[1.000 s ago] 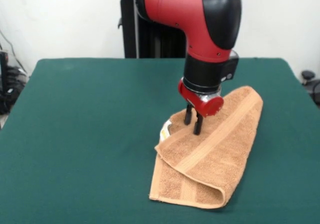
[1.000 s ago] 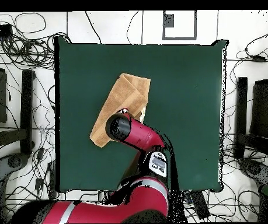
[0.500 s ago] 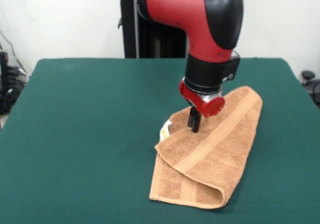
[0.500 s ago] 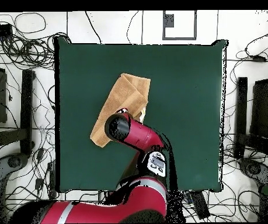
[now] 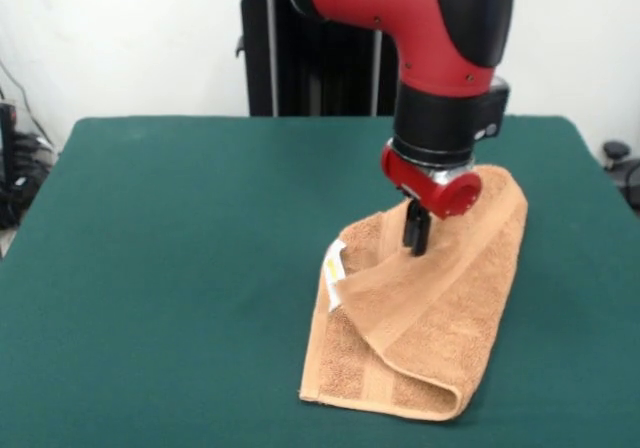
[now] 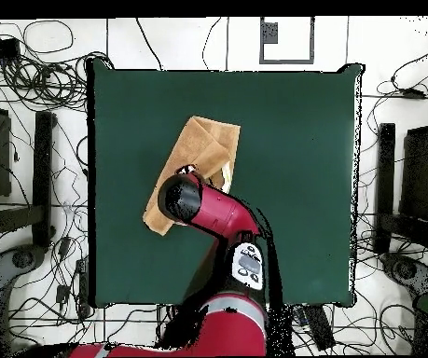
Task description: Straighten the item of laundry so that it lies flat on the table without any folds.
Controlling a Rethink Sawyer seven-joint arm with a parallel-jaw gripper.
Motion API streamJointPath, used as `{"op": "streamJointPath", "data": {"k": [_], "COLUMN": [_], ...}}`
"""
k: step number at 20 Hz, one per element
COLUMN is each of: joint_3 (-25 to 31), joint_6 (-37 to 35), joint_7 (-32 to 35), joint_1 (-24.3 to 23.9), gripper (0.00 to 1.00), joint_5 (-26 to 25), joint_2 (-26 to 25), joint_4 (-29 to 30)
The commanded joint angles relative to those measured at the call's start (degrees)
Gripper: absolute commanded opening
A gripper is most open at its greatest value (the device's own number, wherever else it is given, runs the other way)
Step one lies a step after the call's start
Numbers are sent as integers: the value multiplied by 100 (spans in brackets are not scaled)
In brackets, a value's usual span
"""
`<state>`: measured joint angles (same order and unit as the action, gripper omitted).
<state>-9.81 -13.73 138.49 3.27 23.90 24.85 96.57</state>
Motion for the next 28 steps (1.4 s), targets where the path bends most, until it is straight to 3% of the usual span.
{"op": "streamJointPath", "data": {"k": [1,13,23,28], "joint_3": [1198,1549,1191,745], "joint_6": [-239,490,59,-424], "joint_7": [857,913,1486,1867], "joint_1": [-282,-276,258,697], "gripper": [0,0,0,0], "joint_5": [437,574,1188,1576], "joint_2": [228,-739,-715,-663], "joint_4": [81,-932,-1148,-1422]}}
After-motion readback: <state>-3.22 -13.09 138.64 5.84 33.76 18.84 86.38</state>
